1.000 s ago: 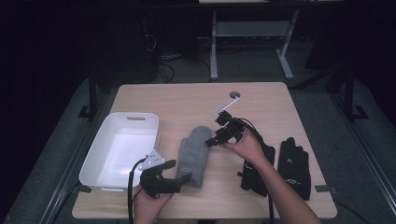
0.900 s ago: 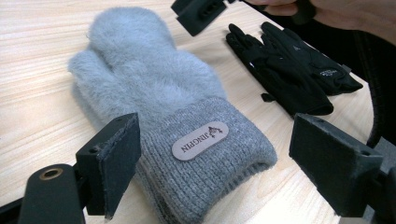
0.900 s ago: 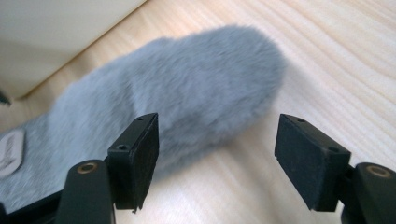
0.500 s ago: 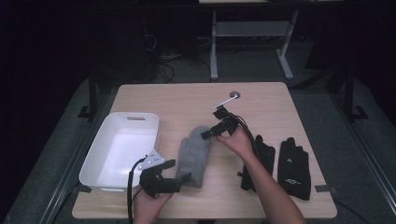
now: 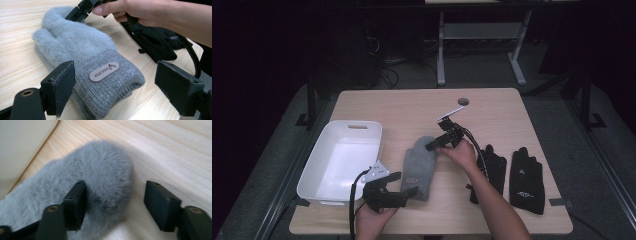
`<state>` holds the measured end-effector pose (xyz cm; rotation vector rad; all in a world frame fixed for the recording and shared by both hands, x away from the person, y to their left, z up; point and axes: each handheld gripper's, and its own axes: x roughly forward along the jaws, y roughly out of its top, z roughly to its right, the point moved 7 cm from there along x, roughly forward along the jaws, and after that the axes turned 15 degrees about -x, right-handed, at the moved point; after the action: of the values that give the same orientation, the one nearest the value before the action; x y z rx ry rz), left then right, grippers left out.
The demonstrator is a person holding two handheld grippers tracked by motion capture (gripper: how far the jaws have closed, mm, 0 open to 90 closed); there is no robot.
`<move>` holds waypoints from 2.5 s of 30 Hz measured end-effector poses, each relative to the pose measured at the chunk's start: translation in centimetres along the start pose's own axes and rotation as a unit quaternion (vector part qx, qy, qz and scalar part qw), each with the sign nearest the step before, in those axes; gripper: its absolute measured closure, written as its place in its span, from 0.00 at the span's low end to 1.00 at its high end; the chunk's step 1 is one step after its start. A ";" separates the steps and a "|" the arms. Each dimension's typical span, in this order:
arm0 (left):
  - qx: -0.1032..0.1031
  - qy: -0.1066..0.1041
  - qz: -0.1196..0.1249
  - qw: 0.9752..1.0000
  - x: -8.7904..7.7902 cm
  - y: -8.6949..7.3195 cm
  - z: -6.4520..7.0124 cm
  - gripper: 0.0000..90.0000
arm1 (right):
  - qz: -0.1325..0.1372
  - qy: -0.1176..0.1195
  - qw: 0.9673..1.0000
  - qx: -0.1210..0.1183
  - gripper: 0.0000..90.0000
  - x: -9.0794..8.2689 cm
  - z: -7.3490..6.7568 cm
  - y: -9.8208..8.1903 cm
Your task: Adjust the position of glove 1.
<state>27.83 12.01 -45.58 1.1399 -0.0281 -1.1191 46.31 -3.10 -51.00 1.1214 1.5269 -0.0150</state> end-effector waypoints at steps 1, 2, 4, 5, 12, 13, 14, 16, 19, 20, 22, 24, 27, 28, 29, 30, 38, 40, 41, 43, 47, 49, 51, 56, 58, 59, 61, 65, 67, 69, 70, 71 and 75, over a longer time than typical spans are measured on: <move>0.000 0.000 0.000 1.000 0.0 0.0 0.0 0.18 | 0.000 0.004 1.000 0.001 0.44 0.0 -0.1 0.0; 0.001 0.000 0.000 1.000 -0.1 0.0 -0.1 0.18 | 0.001 0.008 1.000 0.001 0.47 0.1 -0.1 0.0; 0.000 0.000 0.000 1.000 -0.1 0.0 -0.1 0.18 | 0.005 0.019 1.000 0.006 0.53 0.1 -0.2 -0.1; 0.000 0.000 -0.001 1.000 -0.1 0.0 -0.1 0.18 | 0.005 0.026 1.000 0.011 0.56 0.2 -0.3 -0.1; -0.002 -0.001 -0.004 1.000 0.0 0.0 0.0 0.19 | 0.034 0.074 0.996 0.030 0.80 -0.1 -0.6 -0.3; -0.006 -0.004 -0.003 1.000 0.0 0.0 0.0 0.19 | 0.035 0.075 0.996 0.029 0.82 -0.3 -0.6 -0.3; -0.008 -0.006 -0.004 1.000 0.0 0.0 0.0 0.19 | 0.041 0.075 0.996 0.028 0.83 -0.5 -0.7 -0.3; -0.013 -0.009 -0.006 1.000 0.0 0.1 0.1 0.22 | 0.047 0.078 0.996 0.026 0.84 -1.0 -0.9 -0.3; -0.023 -0.015 -0.005 1.000 -0.1 0.2 0.3 0.22 | 0.055 0.075 0.995 0.020 0.85 -1.9 -1.2 -0.4; -0.022 -0.013 -0.009 1.000 -0.1 0.2 0.2 0.22 | 0.058 0.075 0.995 0.019 0.86 -2.3 -1.3 -0.5; -0.034 -0.016 -0.014 0.999 0.0 0.2 0.1 0.22 | 0.066 0.075 0.995 0.016 0.86 -3.1 -1.4 -0.7; -0.044 -0.017 -0.019 0.999 0.2 0.3 0.0 0.21 | 0.065 0.071 0.995 0.011 0.86 -3.9 -1.4 -1.1; -0.061 -0.025 -0.019 0.998 0.3 0.5 0.1 0.21 | 0.072 0.065 0.995 0.004 0.86 -5.1 -1.5 -1.6; -0.064 -0.026 -0.018 0.997 0.3 0.6 0.2 0.21 | 0.073 0.062 0.995 0.004 0.86 -5.6 -1.5 -1.8; -0.065 -0.027 -0.019 0.997 0.5 0.7 0.3 0.22 | 0.075 0.059 0.995 0.002 0.86 -5.9 -1.5 -2.0; -0.066 -0.027 -0.022 0.997 0.6 0.8 0.3 0.22 | 0.077 0.057 0.995 0.000 0.86 -6.3 -1.4 -2.3; -0.095 -0.014 -0.045 0.994 2.6 1.7 -0.2 0.24 | 0.063 0.027 0.998 -0.004 0.86 -7.8 0.5 -4.4; -0.118 -0.010 -0.054 0.992 3.6 2.0 -0.6 0.24 | 0.063 0.026 0.998 -0.001 0.86 -7.9 0.9 -4.7; -0.126 -0.004 -0.058 0.990 4.0 2.1 -0.8 0.24 | 0.061 0.023 0.998 -0.002 0.86 -7.9 1.1 -4.8; -0.143 0.008 -0.068 0.987 4.6 2.1 -1.5 0.25 | 0.059 0.019 0.998 0.002 0.86 -7.8 1.5 -5.2; -0.157 0.011 -0.081 0.984 5.3 1.9 -1.9 0.25 | 0.063 0.021 0.998 0.009 0.86 -7.5 2.0 -5.7; -0.166 0.004 -0.095 0.982 5.6 1.5 -2.0 0.25 | 0.068 0.022 0.997 0.015 0.86 -7.4 2.3 -6.1; -0.177 -0.003 -0.111 0.978 6.0 0.9 -2.1 0.25 | 0.071 0.024 0.997 0.021 0.86 -7.3 2.5 -6.3; -0.200 -0.033 -0.139 0.969 6.6 0.5 -1.7 0.24 | 0.066 0.016 0.998 0.014 0.86 -7.2 2.3 -6.3; -0.209 -0.043 -0.160 0.964 6.9 0.2 -1.5 0.23 | 0.067 0.013 0.998 0.010 0.86 -7.1 2.4 -6.3; -0.216 -0.053 -0.175 0.959 7.1 0.0 -1.4 0.22 | 0.067 0.013 0.998 0.009 0.86 -7.1 2.3 -6.3; -0.227 -0.066 -0.194 0.952 7.5 -0.3 -1.5 0.22 | 0.069 0.012 0.998 0.008 0.86 -7.0 2.3 -6.3; -0.239 -0.088 -0.202 0.946 7.8 -0.5 -1.5 0.29 | 0.075 0.011 0.997 0.008 0.86 -7.0 2.3 -6.5; -0.237 -0.096 -0.199 0.946 7.7 -0.5 -1.5 0.36 | 0.080 0.011 0.997 0.009 0.86 -7.0 2.4 -6.7; -0.235 -0.097 -0.197 0.947 7.7 -0.5 -1.5 0.43 | 0.081 0.012 0.997 0.013 0.86 -7.1 2.4 -6.7; -0.232 -0.099 -0.189 0.949 7.7 -0.4 -1.5 0.46 | 0.085 0.011 0.996 0.015 0.86 -7.2 2.4 -6.8; -0.229 -0.100 -0.190 0.949 7.6 -0.4 -1.5 0.47 | 0.086 0.011 0.996 0.015 0.86 -7.2 2.4 -6.8; -0.218 -0.101 -0.181 0.954 7.4 -0.3 -1.2 0.51 | 0.093 0.009 0.995 0.019 0.86 -7.7 2.1 -6.6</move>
<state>31.91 7.61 -50.04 0.6422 0.2674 -1.4770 42.60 -12.67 -49.42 1.2932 1.4379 0.0930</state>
